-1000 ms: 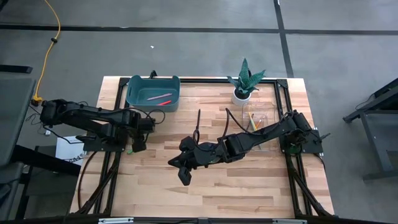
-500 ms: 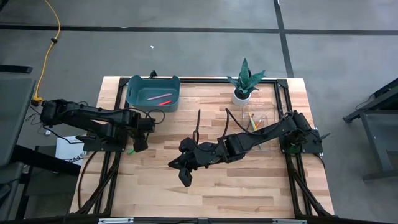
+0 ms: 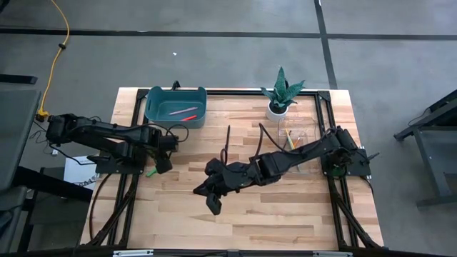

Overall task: Sort pens & pencils
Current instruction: Put the green pen into the blue bin

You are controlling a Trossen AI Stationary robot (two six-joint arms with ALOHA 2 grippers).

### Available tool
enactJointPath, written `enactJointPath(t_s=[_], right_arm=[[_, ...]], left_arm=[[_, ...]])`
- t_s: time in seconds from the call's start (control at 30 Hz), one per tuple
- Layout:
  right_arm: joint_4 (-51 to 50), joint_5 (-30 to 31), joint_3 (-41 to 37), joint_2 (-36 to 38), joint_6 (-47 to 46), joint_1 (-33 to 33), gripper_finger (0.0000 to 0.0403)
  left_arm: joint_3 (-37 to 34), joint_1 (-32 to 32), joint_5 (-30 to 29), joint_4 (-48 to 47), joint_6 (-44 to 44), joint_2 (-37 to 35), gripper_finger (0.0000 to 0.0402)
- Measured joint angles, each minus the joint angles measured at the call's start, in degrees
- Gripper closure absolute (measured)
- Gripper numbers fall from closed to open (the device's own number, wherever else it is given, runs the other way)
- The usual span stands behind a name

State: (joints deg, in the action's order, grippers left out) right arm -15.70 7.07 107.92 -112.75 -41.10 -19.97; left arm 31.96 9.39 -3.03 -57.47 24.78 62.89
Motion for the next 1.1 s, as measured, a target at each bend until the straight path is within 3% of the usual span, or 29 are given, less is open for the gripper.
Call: enactJointPath(t_s=[1.1], right_arm=[[-2.8, -4.0, 0.0, 0.0, 2.3, 1.4, 0.0401]], left_arm=[[-3.0, 0.0, 4.0, 4.1, 2.7, 7.2, 0.0328]])
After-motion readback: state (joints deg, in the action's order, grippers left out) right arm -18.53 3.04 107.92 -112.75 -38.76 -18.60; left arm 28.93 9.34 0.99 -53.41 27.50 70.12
